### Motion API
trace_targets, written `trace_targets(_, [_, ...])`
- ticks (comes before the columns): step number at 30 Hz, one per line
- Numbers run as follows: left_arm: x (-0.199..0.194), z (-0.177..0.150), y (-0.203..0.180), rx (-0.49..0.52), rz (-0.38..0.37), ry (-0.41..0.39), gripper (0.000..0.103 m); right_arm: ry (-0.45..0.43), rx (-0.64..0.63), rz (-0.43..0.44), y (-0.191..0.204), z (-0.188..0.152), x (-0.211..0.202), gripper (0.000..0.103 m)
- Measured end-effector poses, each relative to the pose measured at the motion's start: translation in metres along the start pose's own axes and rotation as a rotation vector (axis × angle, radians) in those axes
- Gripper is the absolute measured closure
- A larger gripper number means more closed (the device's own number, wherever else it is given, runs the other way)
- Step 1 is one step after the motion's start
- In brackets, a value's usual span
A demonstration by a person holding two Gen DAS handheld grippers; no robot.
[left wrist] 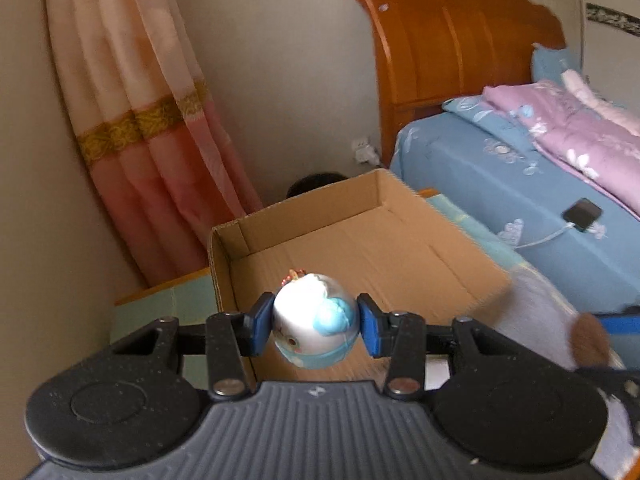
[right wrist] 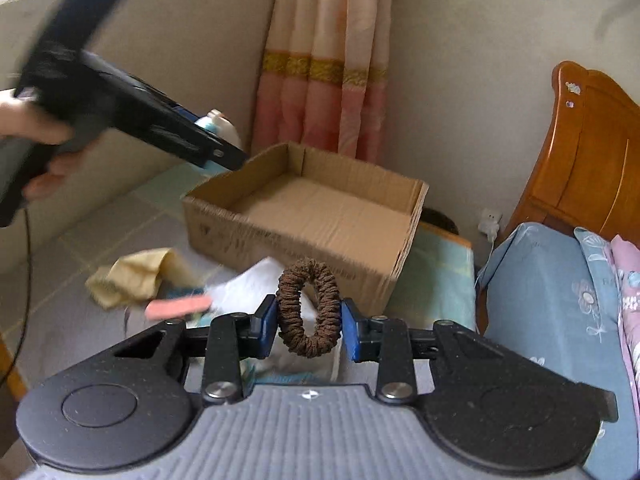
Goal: Organize soft objects
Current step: 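Carry the toy and brown scrunchie into the cardboard box and open both tools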
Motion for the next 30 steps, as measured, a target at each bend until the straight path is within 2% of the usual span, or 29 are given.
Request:
trace_targets(3, [0.025, 0.004, 0.012, -0.029, 0.004, 0.043, 0.060, -0.005, 0.005, -0.006, -0.007, 0.010, 0.009, 0.065])
trace_targets(5, [0.036, 0.002, 0.018, -0.057, -0.004, 0.057, 0.051, -0.009, 0.001, -0.009, -0.008, 0.015, 0.011, 0.065])
trace_targets(7, [0.037, 0.000, 0.021, -0.068, 0.005, 0.048, 0.019, -0.009, 0.003, -0.020, -0.011, 0.018, 0.015, 0.065])
trace_targets(8, [0.034, 0.001, 0.022, -0.062, 0.014, 0.026, 0.014, -0.007, 0.005, -0.018, -0.012, 0.020, 0.017, 0.065])
trace_targets(10, [0.027, 0.000, 0.023, -0.057, 0.015, -0.002, 0.012, -0.004, 0.015, -0.021, -0.015, 0.022, 0.022, 0.065])
trace_targets(15, [0.010, -0.007, 0.025, -0.077, 0.028, -0.008, 0.009, 0.015, 0.032, -0.009, -0.015, 0.027, 0.035, 0.065])
trace_targets(22, [-0.024, -0.035, 0.010, -0.103, 0.036, -0.001, 0.007, 0.036, 0.058, -0.003, -0.019, 0.045, 0.058, 0.065])
trace_targets(26, [-0.048, -0.052, 0.005, -0.125, 0.049, -0.022, 0.004, 0.053, 0.072, -0.005, -0.021, 0.062, 0.080, 0.065])
trace_targets(30, [-0.066, -0.071, 0.007, -0.165, 0.096, -0.028, 0.004, 0.070, 0.072, -0.017, -0.016, 0.080, 0.106, 0.064])
Point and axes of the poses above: each gripper's, at about its wrist camera, not at the fingertips, and x roughly the way its jaws point, y to its left, z to its top, the point moved 9 cm from there along x, roughly the way its jaws point, and after that the axes turned 10 degrees about -z, right-handed, at the moved point
